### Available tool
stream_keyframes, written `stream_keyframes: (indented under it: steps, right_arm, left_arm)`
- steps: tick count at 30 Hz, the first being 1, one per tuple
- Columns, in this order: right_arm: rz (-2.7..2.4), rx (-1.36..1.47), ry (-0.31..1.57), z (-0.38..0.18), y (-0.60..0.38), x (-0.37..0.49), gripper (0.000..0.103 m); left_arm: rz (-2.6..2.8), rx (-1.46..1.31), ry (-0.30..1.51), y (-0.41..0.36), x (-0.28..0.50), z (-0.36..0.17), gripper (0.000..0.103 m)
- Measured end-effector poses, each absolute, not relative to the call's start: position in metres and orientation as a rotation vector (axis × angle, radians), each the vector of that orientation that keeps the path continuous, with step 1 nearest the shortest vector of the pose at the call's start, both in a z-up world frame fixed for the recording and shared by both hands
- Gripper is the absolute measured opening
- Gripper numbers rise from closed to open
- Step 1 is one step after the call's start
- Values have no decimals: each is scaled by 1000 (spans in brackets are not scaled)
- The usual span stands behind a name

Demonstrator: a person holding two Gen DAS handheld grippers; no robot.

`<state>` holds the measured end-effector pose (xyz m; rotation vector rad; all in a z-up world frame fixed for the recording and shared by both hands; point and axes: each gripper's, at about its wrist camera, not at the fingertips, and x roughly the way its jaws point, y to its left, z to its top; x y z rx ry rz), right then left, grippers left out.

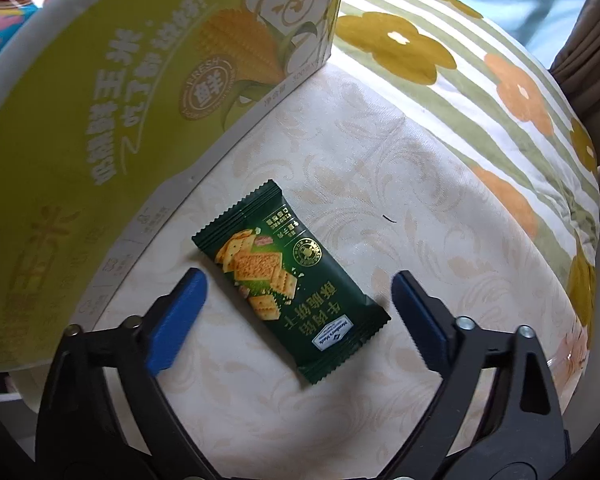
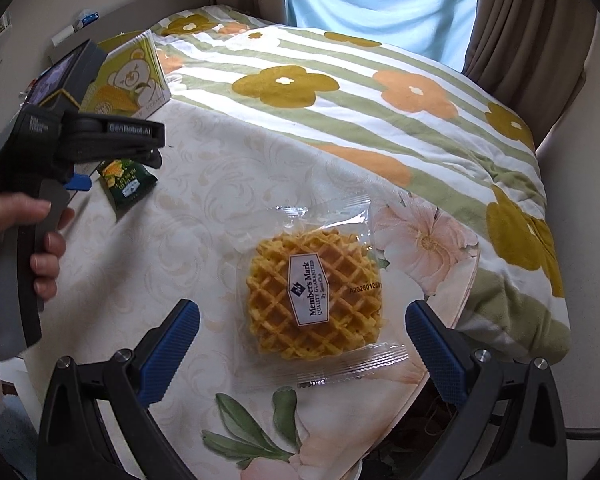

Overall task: Organize snacks
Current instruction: 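Reach the left tool to the green cracker packet while the right tool reaches the waffle, then grasp the green cracker packet with the left tool while the right tool grasps the wrapped waffle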

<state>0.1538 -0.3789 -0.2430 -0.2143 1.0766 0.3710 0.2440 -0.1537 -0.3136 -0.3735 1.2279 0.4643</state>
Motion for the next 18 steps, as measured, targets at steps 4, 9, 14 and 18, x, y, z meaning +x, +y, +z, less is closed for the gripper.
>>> stream_keyframes:
  steps: [4,9,14,18]
  right_arm:
    - [385,-240,1080,-249,-377,158,103]
    - [408,-277,1087,-256,-370,163,103]
    - [421,-300,1094,-262,-364,167,103]
    - [423,-318,1091,-264,-362,169,103]
  left_arm:
    - [482,-375,1230,-150,245,-317,84]
    - [488,-382,1221,-144,243,-316,82]
    - [474,-378,1203,-144,238,-312,67]
    - [426,-353,1195,-143,230,-308,54]
